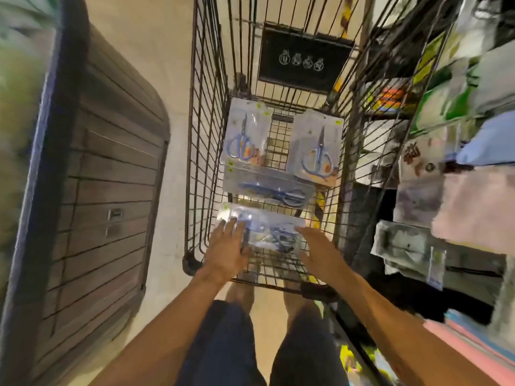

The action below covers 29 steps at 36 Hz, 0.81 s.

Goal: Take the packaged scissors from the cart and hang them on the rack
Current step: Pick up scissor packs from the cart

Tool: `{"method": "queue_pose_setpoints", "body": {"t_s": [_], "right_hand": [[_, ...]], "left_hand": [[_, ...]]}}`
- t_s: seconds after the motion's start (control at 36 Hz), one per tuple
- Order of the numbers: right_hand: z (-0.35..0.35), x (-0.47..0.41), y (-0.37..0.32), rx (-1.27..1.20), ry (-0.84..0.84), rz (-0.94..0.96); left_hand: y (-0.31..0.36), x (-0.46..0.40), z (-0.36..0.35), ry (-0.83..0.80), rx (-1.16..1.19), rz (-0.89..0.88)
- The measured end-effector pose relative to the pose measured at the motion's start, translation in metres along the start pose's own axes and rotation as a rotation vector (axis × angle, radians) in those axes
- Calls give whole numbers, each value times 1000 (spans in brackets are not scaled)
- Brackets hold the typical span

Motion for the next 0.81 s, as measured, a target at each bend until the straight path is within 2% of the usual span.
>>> {"method": "queue_pose_setpoints", "body": {"t_s": [0.11,0.19,0.31,0.42,0.58,0.69,0.81], "right_hand": [[-29,-32,9,-55,-71,-36],[-42,-53,14,-122,-55,-55],[-53,-84,8,-89,-35,-12],[-63,-103,2,-19,6,92],[-69,-115,-2,130,78,138],[-80,-123,0,176,61,101],[-75,-125,2,118,135,19]], "left_hand": [[-18,-26,-23,-1,-52,-8],[-28,-39,-39,-11,-80,-5],[-33,-52,-47,2,-166,-20],[-38,-57,-47,-19,-58,3],[-48,-55,-41,17,25,11],[-64,-59,-50,-40,16,47],[-74,-63,-57,-79,-27,61]]}}
Point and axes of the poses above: each hand's wrist, its own x-axis away from the middle knuckle, its own z-axis out of the back of the hand, y = z × x, the point moved 10 cm from there along -x, towards the middle knuckle, and after that the axes turned 12 degrees about x, right-handed, at the moved point
